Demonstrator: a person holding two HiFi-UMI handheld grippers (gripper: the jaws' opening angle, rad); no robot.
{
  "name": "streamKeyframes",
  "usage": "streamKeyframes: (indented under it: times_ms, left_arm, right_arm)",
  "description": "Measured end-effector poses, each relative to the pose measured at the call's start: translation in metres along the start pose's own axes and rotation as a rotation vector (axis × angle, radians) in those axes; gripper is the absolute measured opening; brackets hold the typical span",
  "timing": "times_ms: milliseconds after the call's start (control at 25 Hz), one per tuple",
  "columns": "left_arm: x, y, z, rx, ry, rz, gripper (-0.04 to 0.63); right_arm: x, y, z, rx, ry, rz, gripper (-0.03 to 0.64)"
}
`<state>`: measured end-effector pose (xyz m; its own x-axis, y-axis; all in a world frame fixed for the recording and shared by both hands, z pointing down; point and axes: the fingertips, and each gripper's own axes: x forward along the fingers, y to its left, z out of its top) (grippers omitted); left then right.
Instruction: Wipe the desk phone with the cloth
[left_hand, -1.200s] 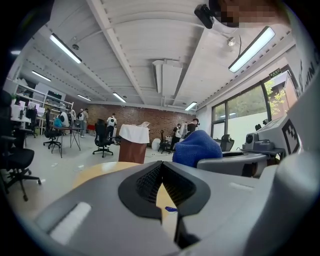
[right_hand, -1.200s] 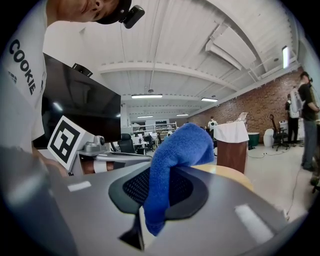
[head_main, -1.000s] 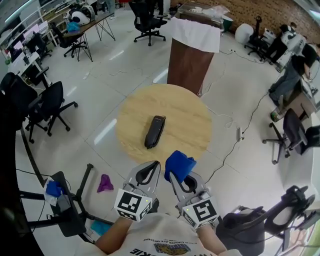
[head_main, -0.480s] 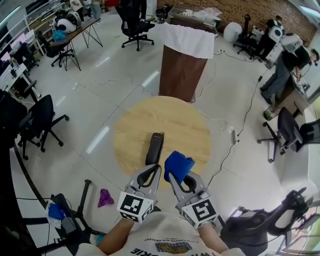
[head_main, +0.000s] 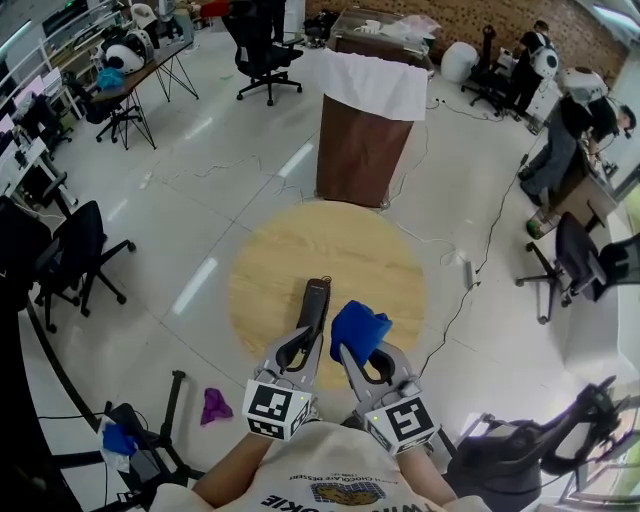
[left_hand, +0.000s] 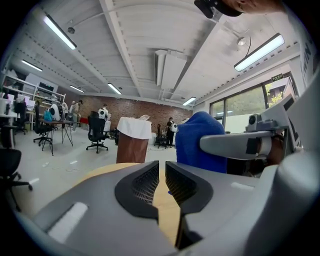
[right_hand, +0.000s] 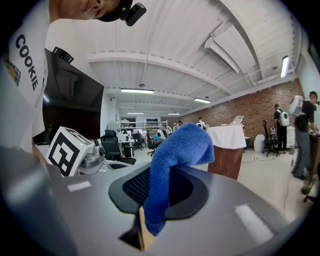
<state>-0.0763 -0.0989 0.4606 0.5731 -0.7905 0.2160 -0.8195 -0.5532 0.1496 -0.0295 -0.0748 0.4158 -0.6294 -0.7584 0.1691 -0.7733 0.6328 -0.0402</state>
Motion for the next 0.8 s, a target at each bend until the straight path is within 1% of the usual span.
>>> streamKeyframes:
  times_ms: [120,280,400,480,600,720,800]
  left_arm:
    - [0.009,0.002,-0.009,0.014,0.032,0.025,0.035]
    - [0.021,0.008,-0.016,0.023,0.061,0.062,0.054]
    - [0.035,0.018,-0.028,0.031,0.114,0.106,0.088]
    - [0.044,0.026,-0.042,0.032,0.176,0.138,0.102]
    - [0.057,0.041,-0.07,0.049,0.296,0.179,0.139]
    - [0.068,0.05,-0.097,0.051,0.393,0.192,0.169]
    - [0.075,0.053,-0.112,0.052,0.441,0.19,0.183]
  right_arm:
    - [-0.001,-0.008,-0.001,0.007,-0.005,-0.001,0.06]
    - [0.0,-0.021,-0.004,0.015,-0.003,0.012,0.06]
    - [0.001,-0.033,-0.003,0.015,0.0,0.027,0.06]
    - [0.002,-0.039,-0.001,0.014,0.001,0.037,0.06]
    - [0.004,-0.047,0.0,0.013,0.004,0.051,0.06]
    - [0.007,-0.054,-0.003,0.014,0.01,0.057,0.06]
    - [0.009,-0.059,-0.004,0.016,0.014,0.06,0.06]
